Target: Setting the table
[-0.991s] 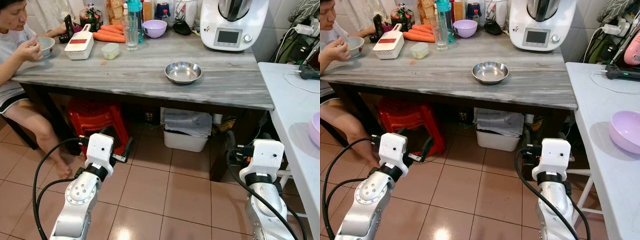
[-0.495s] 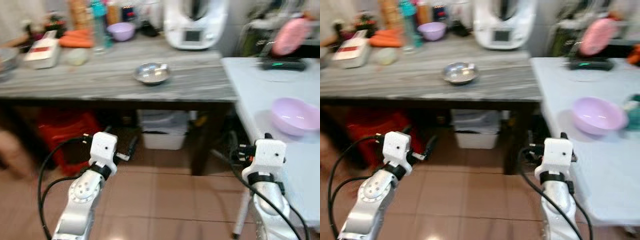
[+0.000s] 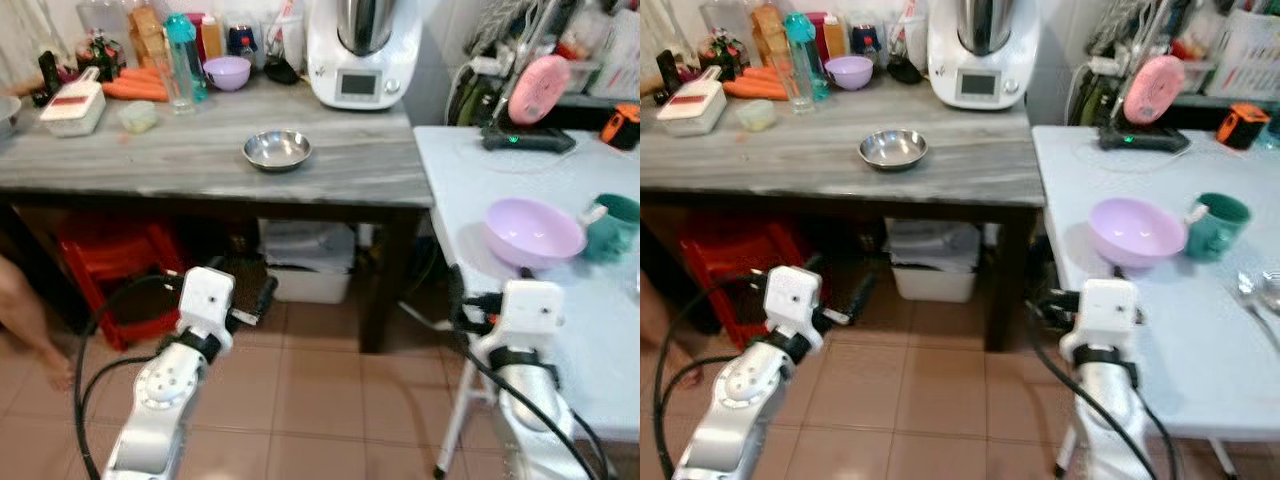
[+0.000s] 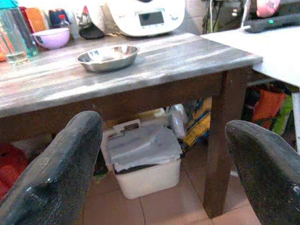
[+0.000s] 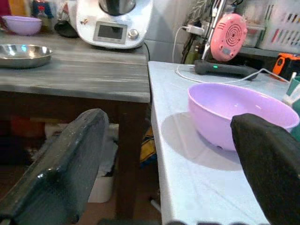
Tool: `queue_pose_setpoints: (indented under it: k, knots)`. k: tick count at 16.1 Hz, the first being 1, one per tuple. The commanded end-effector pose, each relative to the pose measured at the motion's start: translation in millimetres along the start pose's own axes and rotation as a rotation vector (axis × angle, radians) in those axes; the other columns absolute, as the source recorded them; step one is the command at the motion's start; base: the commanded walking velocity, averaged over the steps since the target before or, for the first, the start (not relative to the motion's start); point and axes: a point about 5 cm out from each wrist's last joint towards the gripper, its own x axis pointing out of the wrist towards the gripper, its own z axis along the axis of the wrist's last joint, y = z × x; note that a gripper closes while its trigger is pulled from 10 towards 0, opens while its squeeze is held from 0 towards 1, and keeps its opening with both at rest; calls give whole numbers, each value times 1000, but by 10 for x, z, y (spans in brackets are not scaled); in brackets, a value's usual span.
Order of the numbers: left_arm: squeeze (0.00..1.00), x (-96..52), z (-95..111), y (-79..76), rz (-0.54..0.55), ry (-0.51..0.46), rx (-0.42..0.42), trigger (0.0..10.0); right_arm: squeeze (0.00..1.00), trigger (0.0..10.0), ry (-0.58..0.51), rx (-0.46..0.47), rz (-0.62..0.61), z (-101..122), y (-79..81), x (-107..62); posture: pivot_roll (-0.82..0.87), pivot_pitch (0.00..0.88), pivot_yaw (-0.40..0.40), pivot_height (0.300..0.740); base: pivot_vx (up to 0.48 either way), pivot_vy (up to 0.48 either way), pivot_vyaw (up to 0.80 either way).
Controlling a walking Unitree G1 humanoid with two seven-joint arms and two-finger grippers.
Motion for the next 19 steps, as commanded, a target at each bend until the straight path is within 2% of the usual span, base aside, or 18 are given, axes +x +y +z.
queue_pose_setpoints:
  k: [1,5,17,19]
  knots:
    - [0,22,19,-24,-7,-7,-6,10000,341,10000,-10,-6,-12,21,-52,16,-39,34,13,740,0,-289,0]
    - [0,37,23,-36,-13,-9,-5,10000,345,10000,-14,-8,-9,27,-50,25,-39,34,13,740,0,-282,0]
    - [0,61,21,-60,-31,-9,-12,10000,341,10000,-29,-23,0,60,-38,23,-44,40,16,740,0,-414,0]
    - [0,64,13,-76,-29,-11,-50,10000,337,10000,-40,-31,9,84,-28,24,-44,40,16,740,0,0,0]
